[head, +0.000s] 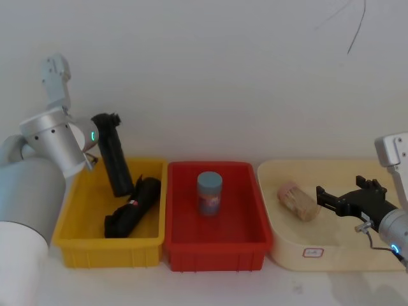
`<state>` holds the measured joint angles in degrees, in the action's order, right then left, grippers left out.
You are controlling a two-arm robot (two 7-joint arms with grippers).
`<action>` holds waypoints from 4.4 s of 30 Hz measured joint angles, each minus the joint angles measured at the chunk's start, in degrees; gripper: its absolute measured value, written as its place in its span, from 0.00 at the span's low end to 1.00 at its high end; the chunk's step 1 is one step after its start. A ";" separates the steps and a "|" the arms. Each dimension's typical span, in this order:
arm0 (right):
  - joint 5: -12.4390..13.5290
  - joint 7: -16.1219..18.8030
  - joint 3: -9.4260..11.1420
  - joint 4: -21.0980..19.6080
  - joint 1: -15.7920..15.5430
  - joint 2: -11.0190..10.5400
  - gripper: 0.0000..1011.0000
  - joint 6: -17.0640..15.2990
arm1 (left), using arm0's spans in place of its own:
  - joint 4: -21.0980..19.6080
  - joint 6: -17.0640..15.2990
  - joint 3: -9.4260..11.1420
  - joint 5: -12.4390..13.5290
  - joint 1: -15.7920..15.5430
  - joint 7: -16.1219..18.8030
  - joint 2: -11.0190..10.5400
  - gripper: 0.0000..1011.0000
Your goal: Pick up the garbage bag with the one hand and transfer it to the other hand.
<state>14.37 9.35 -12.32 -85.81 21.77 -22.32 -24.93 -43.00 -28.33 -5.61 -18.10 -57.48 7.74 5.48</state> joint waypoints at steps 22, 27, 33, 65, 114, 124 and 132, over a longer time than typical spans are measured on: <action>0.07 1.15 0.01 -0.06 0.24 -0.26 0.99 0.12 | -2.81 -1.83 2.37 -4.39 -2.59 -18.16 -3.13 0.53; 0.93 3.67 0.07 -0.14 0.90 -0.91 0.99 0.48 | -1.63 1.05 3.54 -4.79 -3.68 -22.71 -3.75 0.53; 3.09 7.75 0.44 -0.41 1.89 -1.77 0.99 0.75 | -0.15 5.17 5.13 -4.85 -4.65 -27.70 -4.16 0.53; 13.80 25.86 0.62 11.11 13.57 -2.32 0.99 4.16 | -0.75 9.18 13.18 -4.13 -4.02 -42.24 -4.79 0.53; 13.70 29.25 -7.93 21.32 21.60 3.13 0.99 7.44 | -4.69 8.78 18.77 -5.02 -1.73 -46.88 -4.55 0.53; 13.35 29.12 -9.33 22.81 22.90 3.94 0.99 7.85 | -6.14 7.87 19.75 -5.29 -1.02 -47.36 -4.88 0.53; 13.33 29.00 -10.12 23.31 23.51 4.24 0.99 7.78 | -6.54 7.61 20.33 -5.50 -0.83 -47.50 -5.05 0.53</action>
<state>27.69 38.35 -22.45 -62.50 45.28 -18.08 -17.15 -49.54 -20.73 14.72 -23.60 -58.31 -39.76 0.42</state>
